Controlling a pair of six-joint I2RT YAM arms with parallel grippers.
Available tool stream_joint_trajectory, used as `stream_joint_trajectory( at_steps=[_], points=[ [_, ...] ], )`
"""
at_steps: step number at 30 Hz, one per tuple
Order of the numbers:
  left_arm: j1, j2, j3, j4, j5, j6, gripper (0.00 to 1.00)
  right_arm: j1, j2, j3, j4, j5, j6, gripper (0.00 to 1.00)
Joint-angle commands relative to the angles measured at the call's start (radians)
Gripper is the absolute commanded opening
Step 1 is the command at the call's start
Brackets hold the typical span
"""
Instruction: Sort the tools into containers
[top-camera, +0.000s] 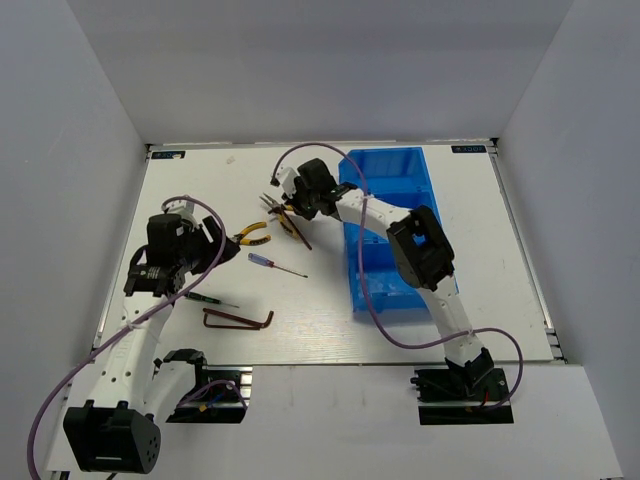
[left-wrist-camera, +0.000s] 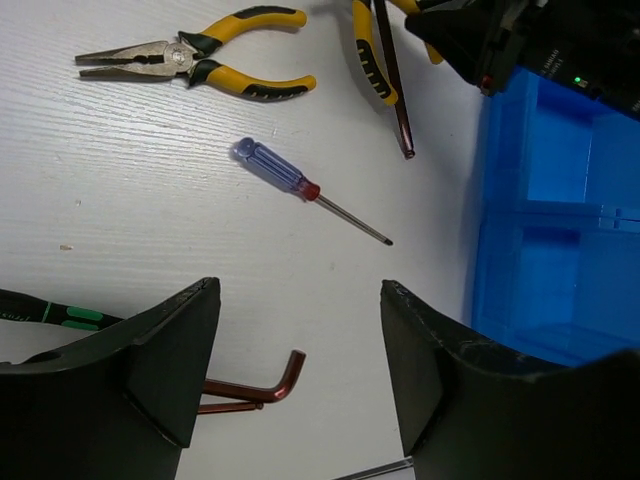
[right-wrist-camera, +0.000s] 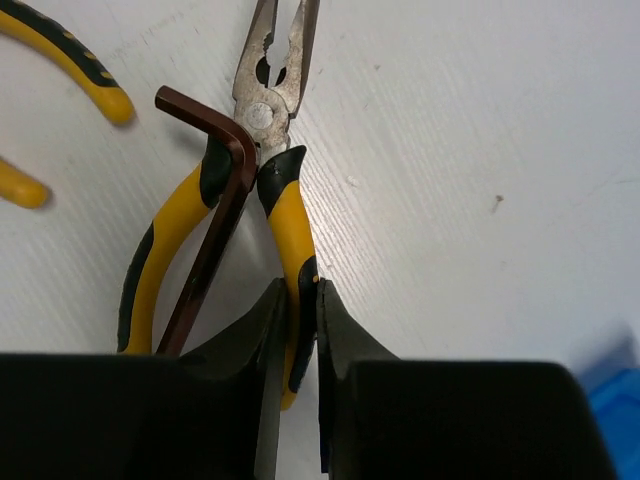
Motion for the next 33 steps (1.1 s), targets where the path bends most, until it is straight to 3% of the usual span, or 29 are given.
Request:
stream_joint_trajectory(
  at_steps=[1,5,11,15,20,26,33],
  points=[
    [-0.003,-0.017,-0.006,0.037,0.02,0.005,0.75,0.017,-0.2,-0.094,0.318,0.042,-0.044,0.0],
    [-0.003,-0.017,-0.006,0.037,0.029,0.005,0.75,0.048,-0.317,-0.243,0.486,0.059,-0.152,0.0],
    [-0.003,-0.027,-0.035,0.066,0.04,-0.004,0.75,0.078,-0.351,-0.387,0.636,0.172,-0.406,0.0],
    [-0.003,-0.027,-0.046,0.089,0.06,-0.013,0.75,0.069,-0.335,-0.373,0.629,0.243,-0.438,0.0],
    [-0.003,-0.027,-0.046,0.098,0.06,-0.013,0.75,0.055,-0.371,-0.366,0.564,0.234,-0.323,0.0],
    [-0.003,-0.027,-0.046,0.089,0.06,-0.004,0.75,0.051,-0.38,-0.377,0.563,0.264,-0.334,0.0],
    [-0.003,-0.027,-0.055,0.098,0.069,0.005,0.75,-0.13,-0.319,-0.223,0.462,0.311,-0.456,0.0]
  ],
)
